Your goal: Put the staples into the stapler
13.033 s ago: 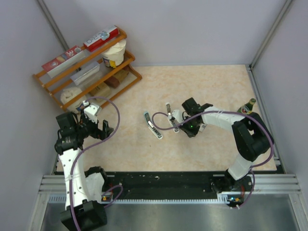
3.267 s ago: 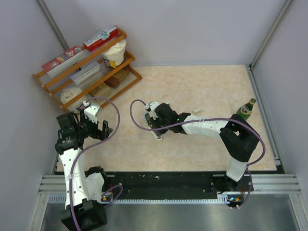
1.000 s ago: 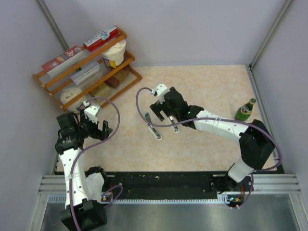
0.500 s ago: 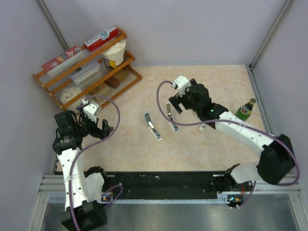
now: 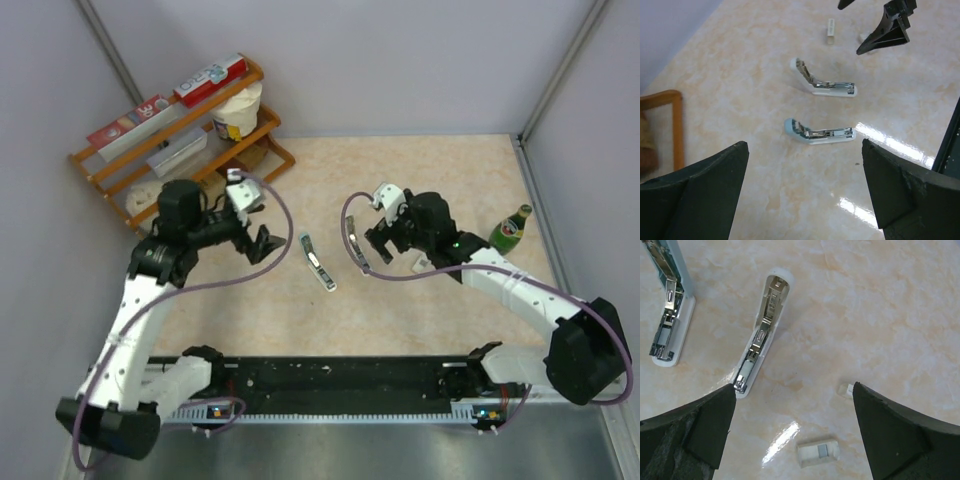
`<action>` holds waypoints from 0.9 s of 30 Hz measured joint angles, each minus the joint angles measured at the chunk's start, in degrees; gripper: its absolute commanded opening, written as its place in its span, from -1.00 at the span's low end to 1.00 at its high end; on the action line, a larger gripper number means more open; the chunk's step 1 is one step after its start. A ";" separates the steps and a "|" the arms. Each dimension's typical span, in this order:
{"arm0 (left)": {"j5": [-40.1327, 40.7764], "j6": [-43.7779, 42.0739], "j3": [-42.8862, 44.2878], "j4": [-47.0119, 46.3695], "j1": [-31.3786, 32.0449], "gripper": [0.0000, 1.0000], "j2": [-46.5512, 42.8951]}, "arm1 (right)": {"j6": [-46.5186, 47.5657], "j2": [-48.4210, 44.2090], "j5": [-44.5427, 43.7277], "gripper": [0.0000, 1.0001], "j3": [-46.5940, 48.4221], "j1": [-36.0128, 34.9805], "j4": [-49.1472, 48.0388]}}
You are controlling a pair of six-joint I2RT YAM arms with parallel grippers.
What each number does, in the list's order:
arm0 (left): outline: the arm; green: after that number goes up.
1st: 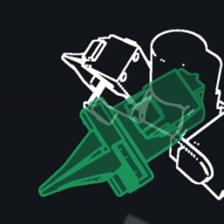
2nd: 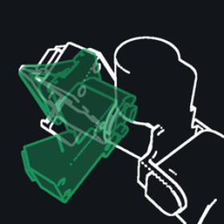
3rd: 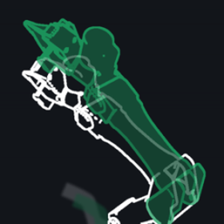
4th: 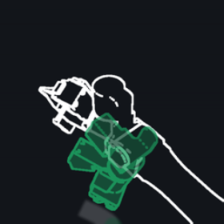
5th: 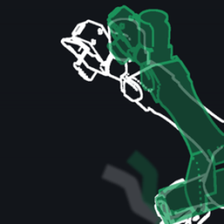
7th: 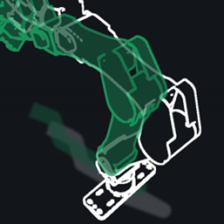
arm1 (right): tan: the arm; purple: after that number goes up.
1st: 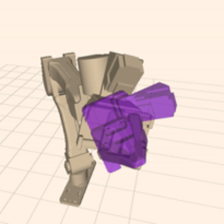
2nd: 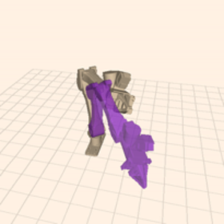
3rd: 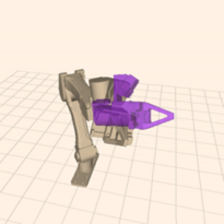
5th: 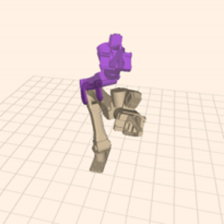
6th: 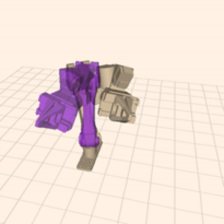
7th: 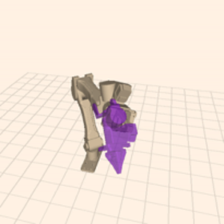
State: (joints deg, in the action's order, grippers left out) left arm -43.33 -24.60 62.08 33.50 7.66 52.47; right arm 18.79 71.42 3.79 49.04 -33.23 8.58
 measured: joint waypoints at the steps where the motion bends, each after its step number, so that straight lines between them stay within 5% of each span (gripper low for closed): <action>1: 1.40 0.61 0.76 -0.59 3.65 0.97 2.62 | -0.46 0.09 1.20 0.96 -0.04 0.61 0.15; 10: 8.92 5.66 14.29 -1.70 13.99 0.97 28.83 | -3.41 0.31 13.09 0.89 -2.21 8.04 0.66; 27: 2.16 16.85 18.73 -9.94 14.25 0.97 39.63 | -1.01 5.05 19.98 0.81 -4.79 7.02 -0.48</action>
State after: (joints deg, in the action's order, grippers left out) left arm -41.17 -7.75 80.82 23.55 21.91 92.09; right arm 17.78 76.47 23.77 44.25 -26.22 8.10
